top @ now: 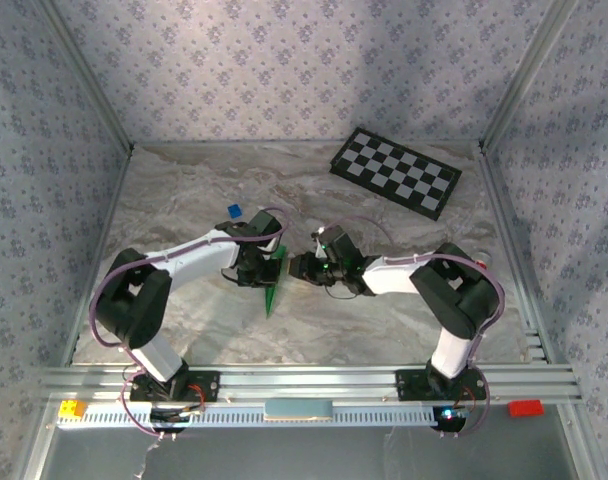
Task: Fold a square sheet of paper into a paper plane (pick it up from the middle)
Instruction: Move a paper plane to the center of the table.
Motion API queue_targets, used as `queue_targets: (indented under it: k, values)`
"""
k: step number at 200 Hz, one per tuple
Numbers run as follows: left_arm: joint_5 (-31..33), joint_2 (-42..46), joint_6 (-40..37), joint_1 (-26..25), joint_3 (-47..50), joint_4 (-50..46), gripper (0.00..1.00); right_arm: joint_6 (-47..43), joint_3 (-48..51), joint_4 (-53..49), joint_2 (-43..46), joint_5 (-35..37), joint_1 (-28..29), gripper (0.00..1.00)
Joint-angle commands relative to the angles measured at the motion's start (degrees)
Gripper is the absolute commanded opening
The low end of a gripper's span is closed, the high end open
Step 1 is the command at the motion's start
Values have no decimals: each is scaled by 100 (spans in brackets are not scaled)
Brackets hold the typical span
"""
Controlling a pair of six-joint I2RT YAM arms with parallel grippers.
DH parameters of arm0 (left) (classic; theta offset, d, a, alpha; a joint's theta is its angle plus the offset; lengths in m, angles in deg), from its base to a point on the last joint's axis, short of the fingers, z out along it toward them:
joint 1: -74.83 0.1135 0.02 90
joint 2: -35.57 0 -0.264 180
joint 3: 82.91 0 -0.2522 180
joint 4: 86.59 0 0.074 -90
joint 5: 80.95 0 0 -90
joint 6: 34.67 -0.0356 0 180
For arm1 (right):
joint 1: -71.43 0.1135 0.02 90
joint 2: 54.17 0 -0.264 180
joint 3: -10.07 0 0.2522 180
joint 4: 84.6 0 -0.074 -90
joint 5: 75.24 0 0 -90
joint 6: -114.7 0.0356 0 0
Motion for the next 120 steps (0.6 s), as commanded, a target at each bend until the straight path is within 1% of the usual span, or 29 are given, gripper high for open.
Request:
queue_targets:
  k: [1,38,41,59,78,95,120]
  values:
    - [-76,-86,-61,-54,-56,-46,0,140,-170,247,-124,-216,58,32]
    - [-102,-95,-61,-60,-33,-46,0,170,-299,323,-256,-346,89,33]
    - [-100,-95,-61,-59,-26,100,0,170,-313,323,-271,-352,86,33]
    - [-122,-96,-58,-55,-30,130,0,184,-415,316,-378,-396,103,33]
    - [-118,-86,-61,-61,-34,130,0,166,-513,43,-457,-278,122,33]
    - [-115,-95,-53,-56,-39,129,0,162,-483,-90,-509,-162,115,28]
    - [-109,-130,-53,-60,-27,146,0,187,-377,-99,-517,-76,105,19]
